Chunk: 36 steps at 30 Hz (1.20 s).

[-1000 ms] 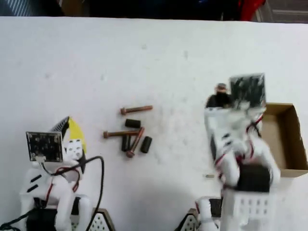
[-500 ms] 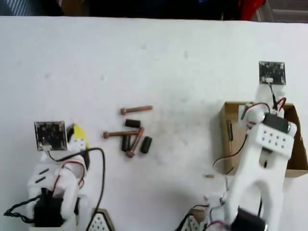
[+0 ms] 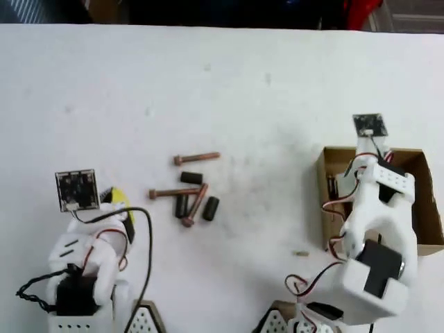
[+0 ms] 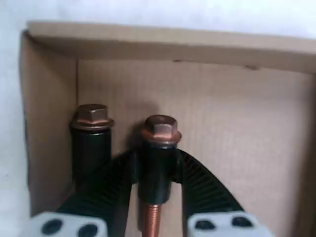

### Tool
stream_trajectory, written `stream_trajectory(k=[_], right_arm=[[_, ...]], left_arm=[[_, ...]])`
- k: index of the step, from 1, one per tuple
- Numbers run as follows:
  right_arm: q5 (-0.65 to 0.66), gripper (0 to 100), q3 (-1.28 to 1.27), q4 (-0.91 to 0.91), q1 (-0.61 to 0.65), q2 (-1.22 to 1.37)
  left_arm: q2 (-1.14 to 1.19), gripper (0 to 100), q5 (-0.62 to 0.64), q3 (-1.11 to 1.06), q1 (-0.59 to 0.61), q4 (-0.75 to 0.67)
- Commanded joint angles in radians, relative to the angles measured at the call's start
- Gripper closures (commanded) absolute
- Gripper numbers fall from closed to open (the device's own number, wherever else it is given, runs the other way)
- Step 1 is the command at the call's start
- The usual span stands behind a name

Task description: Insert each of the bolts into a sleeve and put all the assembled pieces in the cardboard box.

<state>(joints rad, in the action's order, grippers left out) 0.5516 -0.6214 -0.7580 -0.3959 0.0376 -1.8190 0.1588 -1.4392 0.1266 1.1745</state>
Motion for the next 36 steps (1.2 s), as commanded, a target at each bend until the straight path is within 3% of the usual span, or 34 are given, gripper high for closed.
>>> stream_trajectory(k=[1, 5, 10, 19, 27, 33, 36], right_arm=[[0.017, 83.5, 0.055, 0.019, 0.025, 0.001], [0.015, 75.8, 0.060, 0.019, 0.031, 0.001], [0.014, 77.3, 0.087, -0.022, 0.036, -0.079], [0.012, 77.6, 0.081, -0.242, 0.139, -0.469], [-0.166, 77.6, 0.081, -0.432, 0.387, -0.762], [-0.387, 77.6, 0.077, -0.564, 0.665, -0.875], [-0.486, 77.6, 0.032, -0.567, 0.802, -0.878]], left_arm=[[-0.010, 98, 0.008, -0.005, 0.002, -0.002], [-0.010, 98, 0.003, -0.026, 0.002, -0.005], [-0.010, 98, 0.003, -0.025, 0.007, -0.003], [-0.010, 98, 0.002, -0.012, 0.008, 0.018], [-0.010, 98, 0.002, 0.044, 0.010, 0.094], [-0.010, 98, 0.002, 0.048, 0.018, 0.094], [-0.010, 98, 0.002, 0.049, 0.082, 0.087]])
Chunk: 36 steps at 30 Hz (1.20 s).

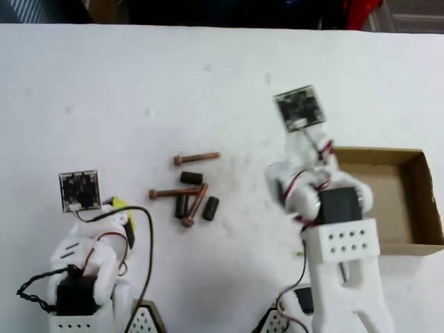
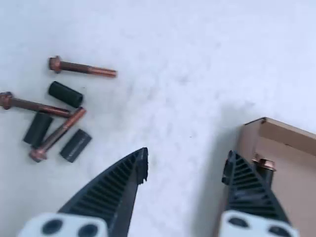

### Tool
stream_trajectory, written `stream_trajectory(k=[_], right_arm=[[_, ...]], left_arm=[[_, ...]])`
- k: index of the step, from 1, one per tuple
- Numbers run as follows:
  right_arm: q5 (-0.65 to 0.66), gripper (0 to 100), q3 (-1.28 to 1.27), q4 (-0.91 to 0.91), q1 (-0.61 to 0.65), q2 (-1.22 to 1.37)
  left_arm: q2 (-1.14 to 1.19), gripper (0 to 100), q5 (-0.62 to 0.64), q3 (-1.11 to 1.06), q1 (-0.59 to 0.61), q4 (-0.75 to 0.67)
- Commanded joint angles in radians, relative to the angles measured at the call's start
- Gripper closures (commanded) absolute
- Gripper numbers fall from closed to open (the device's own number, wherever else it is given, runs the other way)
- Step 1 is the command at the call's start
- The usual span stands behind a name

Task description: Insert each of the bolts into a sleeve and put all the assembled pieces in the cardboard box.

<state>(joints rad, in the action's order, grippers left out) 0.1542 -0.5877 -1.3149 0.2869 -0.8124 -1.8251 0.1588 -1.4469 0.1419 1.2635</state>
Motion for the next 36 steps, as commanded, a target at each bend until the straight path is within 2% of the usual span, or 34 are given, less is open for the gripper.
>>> stream_trajectory(k=[1, 7, 16, 24, 30, 36], right_arm=[[-0.117, 77.6, -0.023, -0.002, 0.162, -0.022], [-0.242, 77.6, -0.135, 0.147, 0.294, 0.062], [-0.387, 77.6, -0.143, 0.265, 0.325, 0.337], [-0.466, 77.6, -0.140, 0.423, 0.338, 0.553], [-0.528, 77.6, -0.072, 0.427, 0.418, 0.653], [-0.571, 77.6, -0.061, 0.435, 0.435, 0.725]], left_arm=[[-0.004, 98, 0.002, 0.057, 0.096, -0.003], [-0.004, 98, 0.002, 0.057, 0.231, -0.003], [-0.004, 98, 0.002, 0.057, 0.354, -0.032], [-0.004, 98, 0.002, 0.055, 0.358, -0.032], [-0.004, 98, 0.002, 0.054, 0.358, -0.032], [-0.004, 98, 0.002, 0.052, 0.358, -0.032]])
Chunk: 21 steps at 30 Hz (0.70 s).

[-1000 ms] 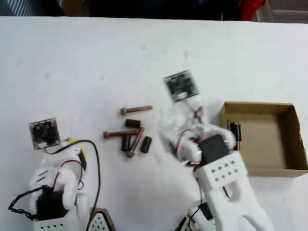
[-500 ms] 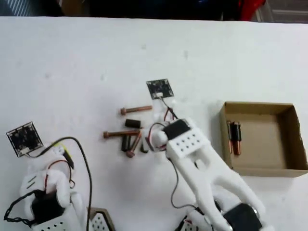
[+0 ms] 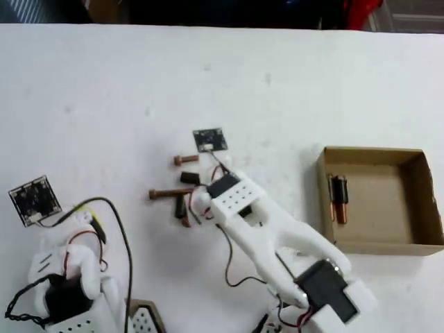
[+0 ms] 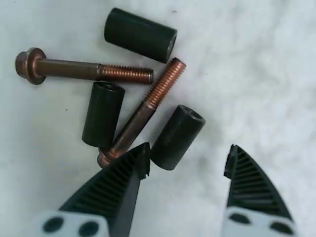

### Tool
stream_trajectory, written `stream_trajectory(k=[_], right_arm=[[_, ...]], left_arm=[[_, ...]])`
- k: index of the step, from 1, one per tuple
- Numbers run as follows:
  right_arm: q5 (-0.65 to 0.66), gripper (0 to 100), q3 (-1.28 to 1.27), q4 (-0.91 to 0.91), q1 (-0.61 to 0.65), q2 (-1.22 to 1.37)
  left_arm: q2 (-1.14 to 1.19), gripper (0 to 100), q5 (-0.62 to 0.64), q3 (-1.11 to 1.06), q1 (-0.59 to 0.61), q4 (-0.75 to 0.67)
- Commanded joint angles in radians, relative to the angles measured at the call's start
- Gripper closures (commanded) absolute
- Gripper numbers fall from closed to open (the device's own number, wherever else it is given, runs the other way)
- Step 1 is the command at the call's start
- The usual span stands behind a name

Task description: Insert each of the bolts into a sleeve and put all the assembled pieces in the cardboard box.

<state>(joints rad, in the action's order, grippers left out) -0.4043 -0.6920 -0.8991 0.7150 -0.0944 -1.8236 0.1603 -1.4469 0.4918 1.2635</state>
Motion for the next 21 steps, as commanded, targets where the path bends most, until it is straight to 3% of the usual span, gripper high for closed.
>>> stream_trajectory(k=[1, 5, 9, 12, 21], right_arm=[[-0.012, 77.6, 0.043, 0.019, 0.007, 0.019], [-0.026, 79.1, 0.043, 0.019, 0.004, 0.054], [-0.023, 88.2, 0.043, 0.019, -0.033, 0.065], [-0.017, 87.7, 0.043, 0.013, -0.076, 0.064], [0.229, 87.0, 0.061, 0.013, -0.107, 0.058]], left_arm=[[-0.005, 98, 0.000, 0.052, 0.008, -0.032], [-0.005, 98, 0.000, 0.052, 0.008, -0.032], [-0.005, 98, 0.000, 0.051, 0.008, -0.032], [-0.005, 98, 0.000, 0.051, 0.008, -0.032], [-0.005, 98, 0.000, 0.049, 0.008, -0.031]])
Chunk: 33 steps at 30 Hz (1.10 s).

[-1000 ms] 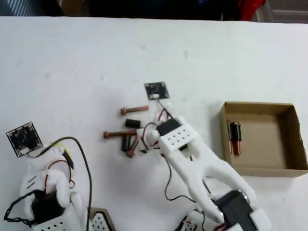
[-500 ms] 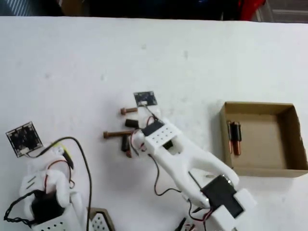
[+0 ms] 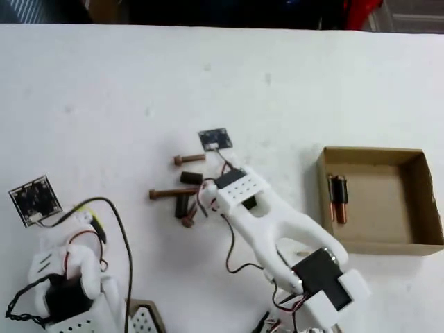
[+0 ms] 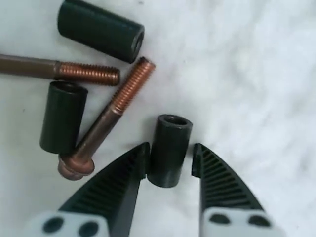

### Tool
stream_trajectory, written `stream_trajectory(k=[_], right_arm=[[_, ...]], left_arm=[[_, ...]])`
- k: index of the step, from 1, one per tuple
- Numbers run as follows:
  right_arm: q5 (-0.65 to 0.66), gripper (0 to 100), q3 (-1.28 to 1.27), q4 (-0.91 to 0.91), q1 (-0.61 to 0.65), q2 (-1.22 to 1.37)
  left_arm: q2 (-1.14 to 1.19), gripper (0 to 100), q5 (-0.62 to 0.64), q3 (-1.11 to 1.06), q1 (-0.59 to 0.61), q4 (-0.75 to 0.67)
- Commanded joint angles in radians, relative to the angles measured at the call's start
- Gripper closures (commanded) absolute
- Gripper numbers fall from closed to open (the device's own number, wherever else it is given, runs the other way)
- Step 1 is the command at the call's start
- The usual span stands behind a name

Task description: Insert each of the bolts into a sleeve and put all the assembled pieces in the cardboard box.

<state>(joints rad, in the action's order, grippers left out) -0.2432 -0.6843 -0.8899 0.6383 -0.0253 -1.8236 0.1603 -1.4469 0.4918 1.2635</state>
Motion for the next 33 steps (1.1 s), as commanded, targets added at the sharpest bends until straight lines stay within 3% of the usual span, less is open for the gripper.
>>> stream_trajectory(k=[1, 19, 26, 33], right_arm=[[0.092, 87.1, 0.060, 0.004, -0.041, -0.012], [0.328, 86.8, 0.057, -0.013, -0.143, -0.002], [0.325, 87.2, 0.055, -0.010, -0.147, -0.001], [0.201, 91.4, 0.023, -0.012, -0.148, -0.001]], left_arm=[[-0.005, 98, 0.000, 0.049, 0.008, -0.031], [-0.005, 98, 0.000, 0.012, 0.004, -0.068], [-0.005, 98, 0.000, -0.012, 0.004, -0.097], [-0.005, 98, 0.002, -0.012, 0.004, -0.097]])
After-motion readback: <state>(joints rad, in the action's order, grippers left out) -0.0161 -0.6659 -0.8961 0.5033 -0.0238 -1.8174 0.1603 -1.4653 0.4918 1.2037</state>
